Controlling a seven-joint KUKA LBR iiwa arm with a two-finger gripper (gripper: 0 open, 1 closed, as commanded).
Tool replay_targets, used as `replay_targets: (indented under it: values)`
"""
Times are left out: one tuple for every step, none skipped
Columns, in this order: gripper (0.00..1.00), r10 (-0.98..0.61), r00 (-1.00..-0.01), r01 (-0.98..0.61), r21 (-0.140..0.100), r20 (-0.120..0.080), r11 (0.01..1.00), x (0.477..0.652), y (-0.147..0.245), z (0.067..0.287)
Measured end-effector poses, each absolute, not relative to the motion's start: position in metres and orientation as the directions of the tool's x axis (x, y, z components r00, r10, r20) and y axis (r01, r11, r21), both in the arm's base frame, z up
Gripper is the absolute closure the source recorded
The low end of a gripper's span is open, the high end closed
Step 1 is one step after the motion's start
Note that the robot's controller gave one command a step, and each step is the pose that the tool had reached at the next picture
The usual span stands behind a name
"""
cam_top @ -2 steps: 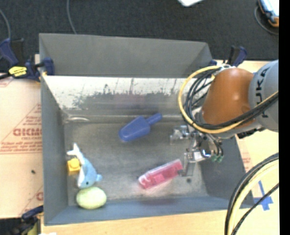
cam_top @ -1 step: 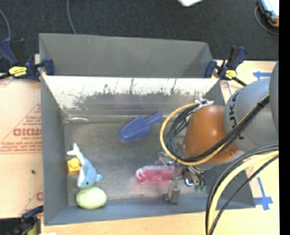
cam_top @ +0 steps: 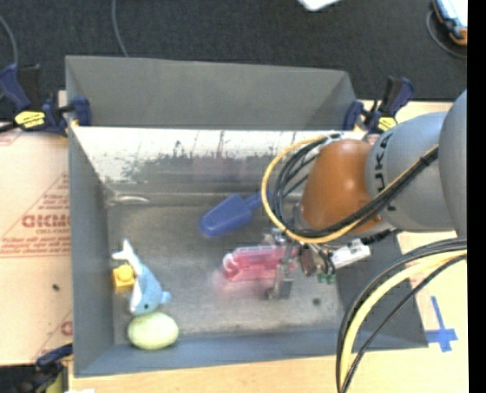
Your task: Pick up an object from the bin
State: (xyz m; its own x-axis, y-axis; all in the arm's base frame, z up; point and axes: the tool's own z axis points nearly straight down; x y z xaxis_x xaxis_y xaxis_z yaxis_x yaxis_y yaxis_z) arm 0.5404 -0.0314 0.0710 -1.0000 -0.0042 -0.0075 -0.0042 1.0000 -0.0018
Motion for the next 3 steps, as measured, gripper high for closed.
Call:
replay_targets:
  values:
    - [1.00, -0.006, -1.000, -0.006, -0.002, -0.008, 1.000, 0.5404, -0.0314, 0.0710]
    - [1.00, -0.008, -1.000, -0.008, -0.003, -0.008, 1.000, 0.5404, -0.0315, 0.0710]
    - [1.00, -0.010, -1.000, -0.010, -0.003, -0.008, 1.000, 0.5404, -0.0315, 0.0710]
